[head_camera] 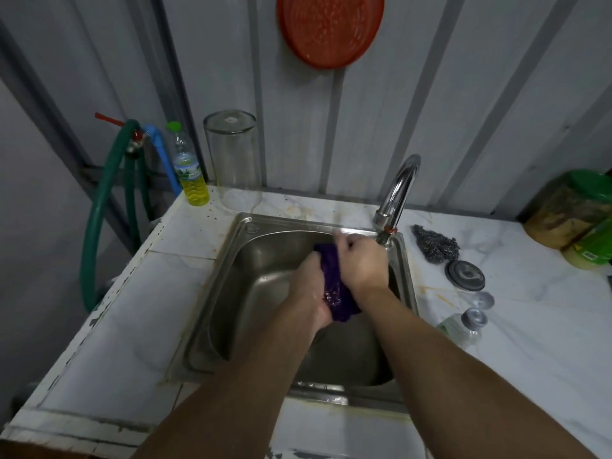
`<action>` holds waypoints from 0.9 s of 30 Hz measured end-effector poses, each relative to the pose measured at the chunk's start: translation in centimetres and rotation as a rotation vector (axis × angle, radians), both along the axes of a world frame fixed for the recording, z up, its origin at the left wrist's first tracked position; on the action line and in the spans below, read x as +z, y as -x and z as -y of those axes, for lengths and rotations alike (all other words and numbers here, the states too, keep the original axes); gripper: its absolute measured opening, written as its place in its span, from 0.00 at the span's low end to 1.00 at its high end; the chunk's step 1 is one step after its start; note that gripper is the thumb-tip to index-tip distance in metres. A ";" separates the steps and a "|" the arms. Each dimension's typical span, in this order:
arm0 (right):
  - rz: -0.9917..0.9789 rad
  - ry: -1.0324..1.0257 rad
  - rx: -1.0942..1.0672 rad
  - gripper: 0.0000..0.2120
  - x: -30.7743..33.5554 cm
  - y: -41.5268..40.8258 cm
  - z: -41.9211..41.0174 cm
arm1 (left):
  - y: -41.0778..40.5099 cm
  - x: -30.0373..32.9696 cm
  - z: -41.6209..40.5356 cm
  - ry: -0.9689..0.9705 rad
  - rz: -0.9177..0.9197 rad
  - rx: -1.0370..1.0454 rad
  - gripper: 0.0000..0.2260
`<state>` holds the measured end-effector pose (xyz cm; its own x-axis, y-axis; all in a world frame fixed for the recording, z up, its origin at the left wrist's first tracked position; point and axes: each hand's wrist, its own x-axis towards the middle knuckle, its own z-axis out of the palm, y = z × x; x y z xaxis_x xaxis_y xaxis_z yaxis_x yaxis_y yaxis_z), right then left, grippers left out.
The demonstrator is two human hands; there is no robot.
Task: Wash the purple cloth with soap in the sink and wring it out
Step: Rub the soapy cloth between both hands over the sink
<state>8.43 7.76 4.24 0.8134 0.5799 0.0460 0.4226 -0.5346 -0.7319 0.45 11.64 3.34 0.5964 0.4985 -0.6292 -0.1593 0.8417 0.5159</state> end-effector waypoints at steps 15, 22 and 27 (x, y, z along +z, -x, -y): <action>-0.124 -0.063 -0.156 0.25 -0.3 0.6 0.1 | -1.1 -0.8 -1.3 -0.132 -0.122 -0.082 0.08; -0.017 -0.108 -0.134 0.25 -1.0 6.6 -1.1 | 0.4 -2.7 -4.1 -0.022 -0.068 -0.001 0.21; -0.205 0.027 -0.249 0.25 -1.6 2.1 -0.8 | 0.9 -1.1 -2.4 -0.092 -0.070 -0.292 0.13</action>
<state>6.35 8.57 2.62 0.9213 0.3604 -0.1460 0.1215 -0.6234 -0.7724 -0.40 14.06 2.20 0.6796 0.3689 -0.6341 0.1212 0.7960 0.5930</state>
